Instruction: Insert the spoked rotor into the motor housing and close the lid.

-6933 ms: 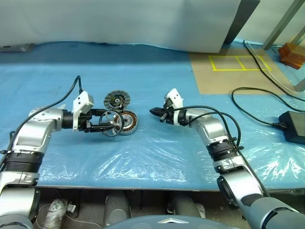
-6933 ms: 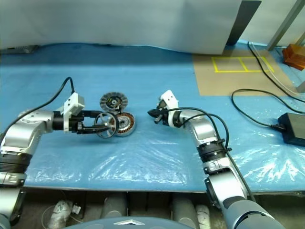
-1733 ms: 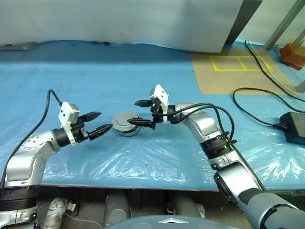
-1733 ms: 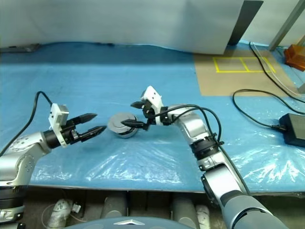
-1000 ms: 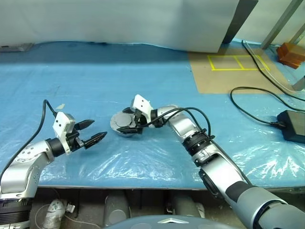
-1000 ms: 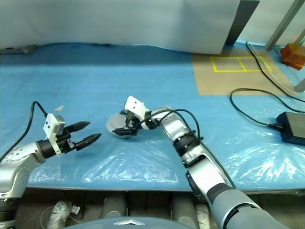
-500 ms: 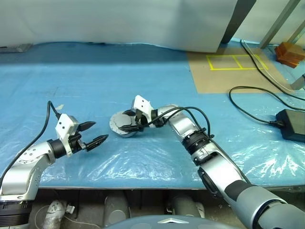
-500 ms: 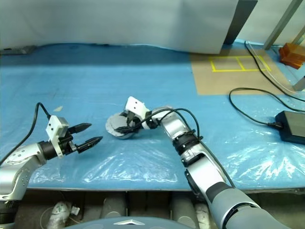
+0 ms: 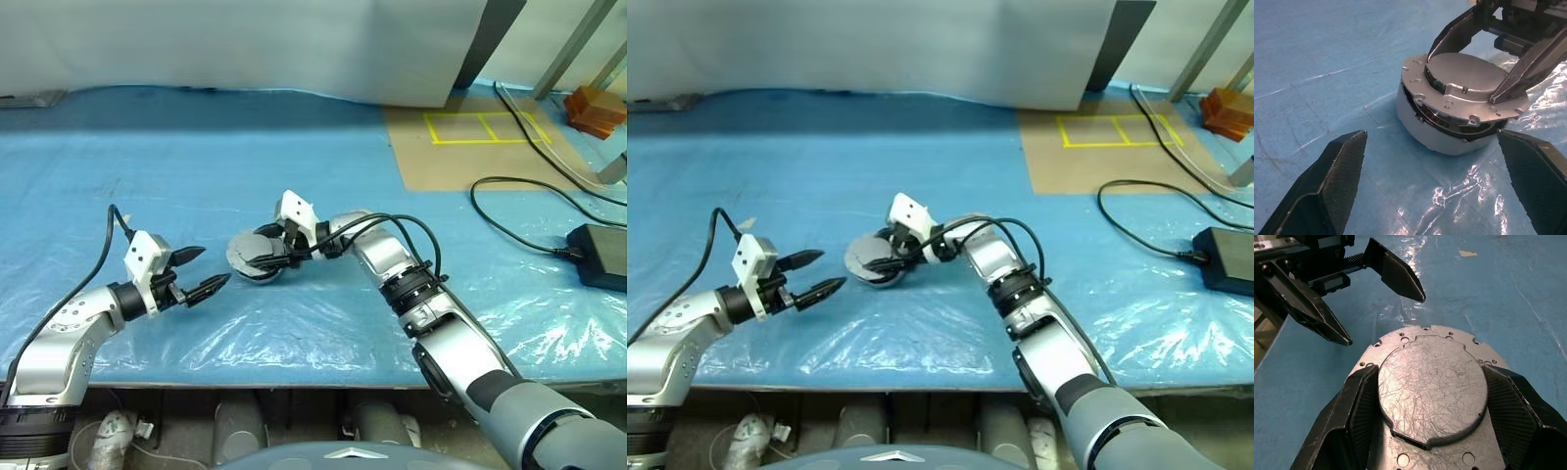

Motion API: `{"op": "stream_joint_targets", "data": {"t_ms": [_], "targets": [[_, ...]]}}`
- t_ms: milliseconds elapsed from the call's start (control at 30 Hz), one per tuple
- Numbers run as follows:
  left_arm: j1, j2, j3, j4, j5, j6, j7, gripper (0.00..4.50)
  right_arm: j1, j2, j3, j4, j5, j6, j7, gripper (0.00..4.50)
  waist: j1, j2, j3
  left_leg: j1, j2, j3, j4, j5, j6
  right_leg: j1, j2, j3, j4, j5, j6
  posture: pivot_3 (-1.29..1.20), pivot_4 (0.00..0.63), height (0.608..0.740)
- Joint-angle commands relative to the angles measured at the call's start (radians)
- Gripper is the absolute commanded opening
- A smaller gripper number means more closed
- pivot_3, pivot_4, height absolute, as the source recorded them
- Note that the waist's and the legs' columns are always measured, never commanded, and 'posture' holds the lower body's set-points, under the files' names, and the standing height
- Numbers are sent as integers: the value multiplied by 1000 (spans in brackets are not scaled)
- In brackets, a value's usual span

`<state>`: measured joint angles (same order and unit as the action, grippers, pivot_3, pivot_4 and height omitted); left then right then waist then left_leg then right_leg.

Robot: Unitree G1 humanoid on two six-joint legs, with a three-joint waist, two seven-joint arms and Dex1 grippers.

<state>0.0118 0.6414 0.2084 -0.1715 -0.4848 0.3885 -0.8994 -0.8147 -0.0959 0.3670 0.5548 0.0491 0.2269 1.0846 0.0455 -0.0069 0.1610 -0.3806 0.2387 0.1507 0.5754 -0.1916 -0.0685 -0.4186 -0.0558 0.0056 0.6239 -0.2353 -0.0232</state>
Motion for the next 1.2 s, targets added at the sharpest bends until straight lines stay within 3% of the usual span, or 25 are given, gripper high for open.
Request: {"op": "stream_joint_targets", "data": {"t_ms": [33,333,833,1200], "targets": [[-4,3,7,-23,-4,-16,1,4500,14,-13,25,64,-50,-94,-16,2959,0,0,0,0,0,0,0,0,0,0,0,0,0,0,0,0,150,740],[-3,1,9,-24,-6,-15,3,4500,14,-2,21,89,-60,-126,-18,2959,-1,0,0,13,0,0,0,0,0,13,-1,1,0,-3,-6,0,150,740],[-26,-28,-47,-31,-1,-17,1,4500,20,-46,62,194,-129,-234,-16,2959,2,2,-1,13,0,0,0,0,1,14,-2,2,0,-4,-6,0,150,740],[-138,-95,-108,43,38,-26,49,4500,46,-44,71,174,-136,-220,-40,2959,0,5,-3,14,0,0,0,0,1,15,-2,3,0,-4,-6,0,150,740]]}}
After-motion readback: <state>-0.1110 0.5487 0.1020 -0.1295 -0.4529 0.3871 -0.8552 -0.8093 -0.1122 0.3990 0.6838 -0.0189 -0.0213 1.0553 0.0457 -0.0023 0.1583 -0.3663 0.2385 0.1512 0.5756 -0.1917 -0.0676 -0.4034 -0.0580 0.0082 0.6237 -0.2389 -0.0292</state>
